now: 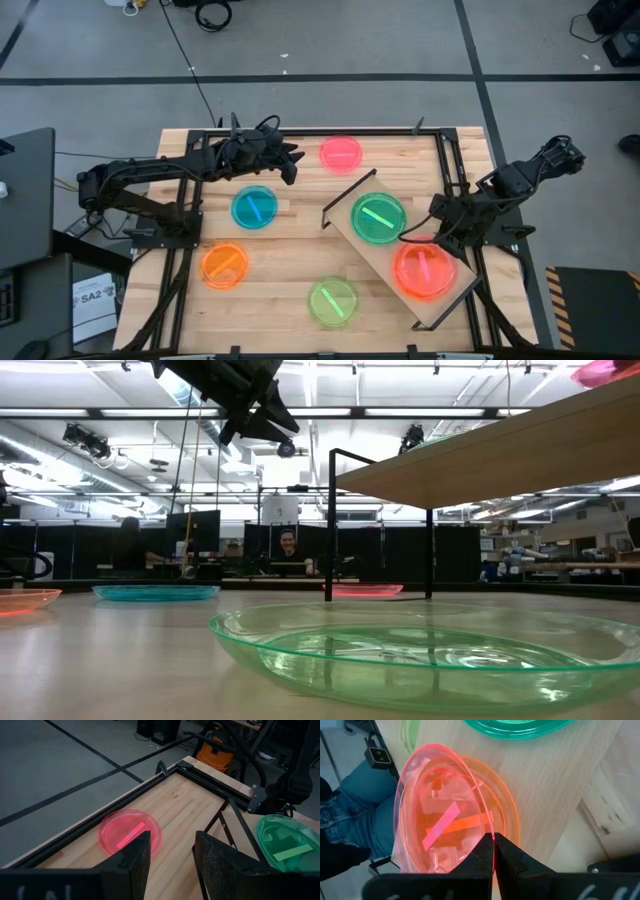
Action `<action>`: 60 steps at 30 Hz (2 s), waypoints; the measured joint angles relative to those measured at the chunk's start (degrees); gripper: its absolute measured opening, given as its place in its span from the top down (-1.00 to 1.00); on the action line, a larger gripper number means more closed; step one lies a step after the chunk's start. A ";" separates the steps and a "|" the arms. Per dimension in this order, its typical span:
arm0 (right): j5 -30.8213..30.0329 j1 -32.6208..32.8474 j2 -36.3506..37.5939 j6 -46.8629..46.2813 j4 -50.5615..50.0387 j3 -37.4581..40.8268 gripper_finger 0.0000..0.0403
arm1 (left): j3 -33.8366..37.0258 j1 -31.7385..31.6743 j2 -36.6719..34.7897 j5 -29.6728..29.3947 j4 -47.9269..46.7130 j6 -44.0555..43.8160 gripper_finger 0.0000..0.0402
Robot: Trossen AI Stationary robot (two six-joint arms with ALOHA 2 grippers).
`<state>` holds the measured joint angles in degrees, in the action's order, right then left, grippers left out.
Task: Place and stack plates onto a shelf
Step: Stack the bottom pink plate on top of the orange plate on the shelf, then stack the blue plate on top of the green plate on the shelf
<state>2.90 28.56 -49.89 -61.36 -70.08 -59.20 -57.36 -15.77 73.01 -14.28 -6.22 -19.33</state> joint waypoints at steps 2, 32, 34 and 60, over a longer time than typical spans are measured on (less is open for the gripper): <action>0.10 0.00 0.00 -0.33 0.00 0.00 0.90 | 0.00 0.00 0.00 0.00 -0.02 0.00 0.19; 0.17 0.00 0.00 -0.14 0.07 0.00 0.45 | 0.00 0.00 0.00 0.00 -0.02 -0.02 0.19; 0.17 0.00 0.00 -0.15 0.07 0.00 0.43 | 0.00 0.00 0.00 0.00 -0.01 -0.01 0.19; -1.11 -0.02 0.00 0.08 0.07 -0.02 0.33 | 0.00 -0.02 -0.02 11.06 -5.12 3.48 0.19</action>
<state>1.79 28.53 -49.89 -61.28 -70.02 -59.22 -57.36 -15.79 72.99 -3.22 -11.34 -15.86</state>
